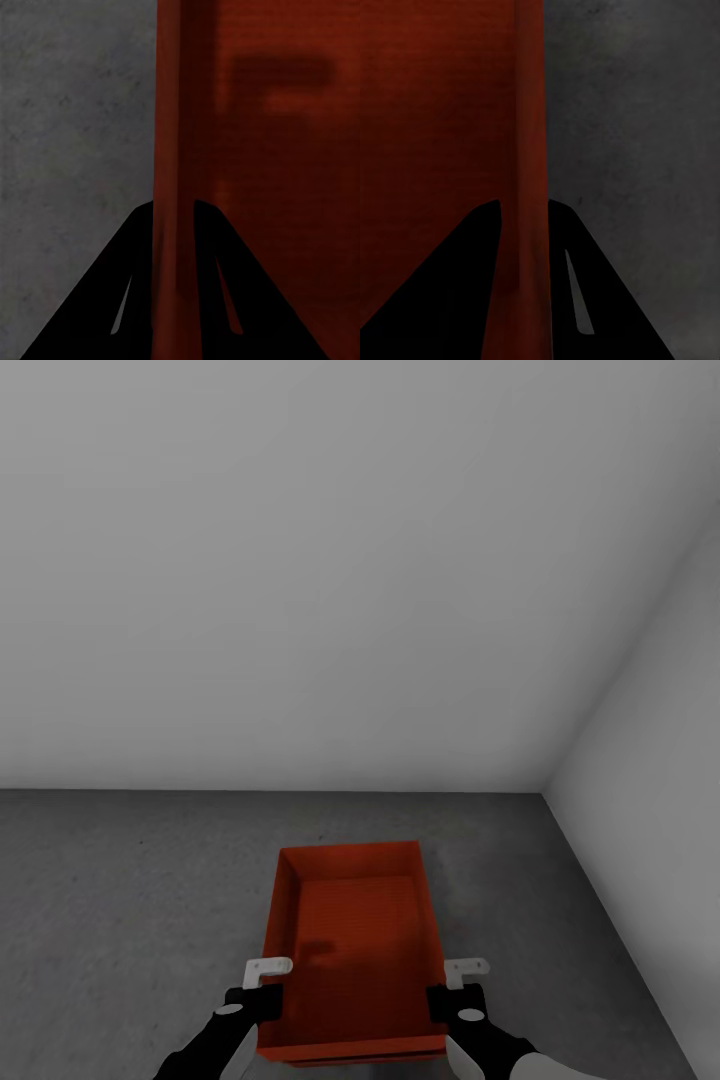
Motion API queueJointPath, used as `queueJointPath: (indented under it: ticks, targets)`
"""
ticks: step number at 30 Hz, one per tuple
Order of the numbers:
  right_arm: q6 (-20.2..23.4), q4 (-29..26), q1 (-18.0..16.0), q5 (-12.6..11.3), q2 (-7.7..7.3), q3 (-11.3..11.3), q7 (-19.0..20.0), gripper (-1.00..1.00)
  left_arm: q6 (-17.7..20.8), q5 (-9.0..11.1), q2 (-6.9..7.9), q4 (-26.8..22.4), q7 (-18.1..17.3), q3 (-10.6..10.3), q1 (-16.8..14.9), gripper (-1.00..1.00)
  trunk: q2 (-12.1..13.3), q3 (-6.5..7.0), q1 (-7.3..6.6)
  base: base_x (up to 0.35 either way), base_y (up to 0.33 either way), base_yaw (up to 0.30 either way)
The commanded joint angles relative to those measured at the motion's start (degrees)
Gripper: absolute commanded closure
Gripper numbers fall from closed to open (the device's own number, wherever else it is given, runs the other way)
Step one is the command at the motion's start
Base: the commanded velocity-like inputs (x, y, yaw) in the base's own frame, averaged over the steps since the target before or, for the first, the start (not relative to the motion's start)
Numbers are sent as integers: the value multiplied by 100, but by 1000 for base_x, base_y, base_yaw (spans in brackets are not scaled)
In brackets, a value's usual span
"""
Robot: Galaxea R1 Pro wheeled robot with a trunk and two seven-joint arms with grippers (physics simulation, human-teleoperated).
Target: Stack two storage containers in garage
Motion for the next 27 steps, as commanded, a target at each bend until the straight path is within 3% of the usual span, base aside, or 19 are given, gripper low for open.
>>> queueJointPath:
  ticks: [1,5,13,19,27]
  targets:
    - [4,45,0,-149,-49,129,-27,100,31,23,56,-35,32,-61,-4,100,-2,-4,0,0,0,0]
    - [4,45,0,-149,-49,129,-27,100,31,22,56,-35,32,-62,-5,100,-2,-4,0,0,0,0]
    - [4,45,0,-149,-49,129,-27,100,31,27,56,-35,32,-62,-4,100,-323,-148,175,0,0,0]
    - [4,45,0,-149,-49,129,-27,100,31,20,56,-35,32,-62,-6,100,-323,-148,175,0,0,0]
    - [4,45,0,-149,-49,129,-27,100,31,19,56,-35,32,-62,-4,100,-564,-256,307,0,0,0]
